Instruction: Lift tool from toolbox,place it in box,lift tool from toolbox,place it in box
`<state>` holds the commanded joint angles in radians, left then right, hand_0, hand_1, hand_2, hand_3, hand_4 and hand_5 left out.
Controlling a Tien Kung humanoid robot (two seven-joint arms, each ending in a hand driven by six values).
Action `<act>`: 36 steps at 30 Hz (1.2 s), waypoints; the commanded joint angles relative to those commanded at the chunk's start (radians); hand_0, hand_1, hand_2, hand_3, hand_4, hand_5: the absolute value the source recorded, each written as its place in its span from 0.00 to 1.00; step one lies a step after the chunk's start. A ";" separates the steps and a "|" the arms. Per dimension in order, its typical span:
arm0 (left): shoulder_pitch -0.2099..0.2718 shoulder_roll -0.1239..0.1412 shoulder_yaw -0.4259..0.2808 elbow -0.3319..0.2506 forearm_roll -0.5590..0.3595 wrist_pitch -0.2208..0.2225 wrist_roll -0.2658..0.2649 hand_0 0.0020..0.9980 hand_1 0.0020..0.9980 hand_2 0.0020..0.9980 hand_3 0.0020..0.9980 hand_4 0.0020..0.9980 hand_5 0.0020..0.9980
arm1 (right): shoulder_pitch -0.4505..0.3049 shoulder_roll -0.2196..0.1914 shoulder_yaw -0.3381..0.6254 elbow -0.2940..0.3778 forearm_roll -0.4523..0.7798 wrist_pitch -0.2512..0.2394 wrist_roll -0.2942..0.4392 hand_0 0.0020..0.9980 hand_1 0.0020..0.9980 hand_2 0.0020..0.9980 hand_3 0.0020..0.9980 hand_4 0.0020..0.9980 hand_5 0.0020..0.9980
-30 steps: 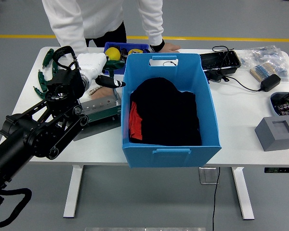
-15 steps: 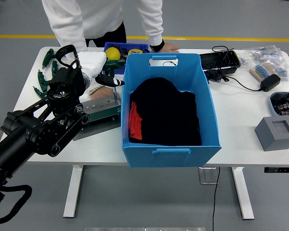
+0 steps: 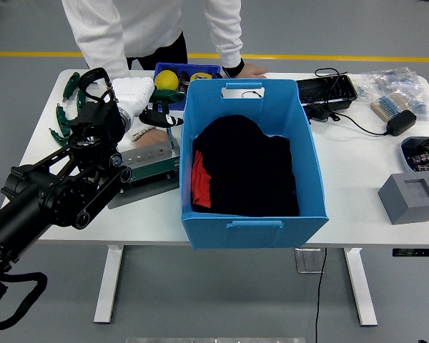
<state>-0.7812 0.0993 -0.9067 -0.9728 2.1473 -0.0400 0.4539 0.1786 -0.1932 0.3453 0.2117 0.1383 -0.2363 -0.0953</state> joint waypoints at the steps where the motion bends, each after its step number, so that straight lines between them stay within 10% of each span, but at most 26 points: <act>1: -0.001 0.000 0.000 0.003 -0.007 0.003 -0.002 0.26 0.13 0.17 0.22 1.00 0.66 | 0.000 0.000 0.000 0.000 -0.001 0.000 0.000 0.64 0.62 0.70 0.55 0.78 0.67; 29: -0.037 0.024 0.059 0.063 -0.041 0.209 -0.143 0.10 0.00 0.02 0.04 1.00 0.56 | 0.004 0.000 0.007 -0.001 -0.007 -0.001 -0.002 0.64 0.62 0.70 0.55 0.78 0.67; 35: -0.058 0.045 0.092 0.065 -0.068 0.267 -0.193 0.09 0.00 0.00 0.03 0.96 0.58 | 0.003 0.001 0.009 -0.001 -0.009 -0.002 -0.002 0.64 0.62 0.70 0.55 0.78 0.67; 36: -0.063 0.050 0.097 0.064 -0.074 0.274 -0.201 0.09 0.00 0.00 0.02 0.82 0.60 | 0.003 0.001 0.009 -0.001 -0.009 -0.002 -0.003 0.64 0.62 0.70 0.55 0.78 0.67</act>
<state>-0.8446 0.1496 -0.8098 -0.9086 2.0735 0.2342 0.2528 0.1815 -0.1926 0.3547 0.2108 0.1291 -0.2378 -0.0980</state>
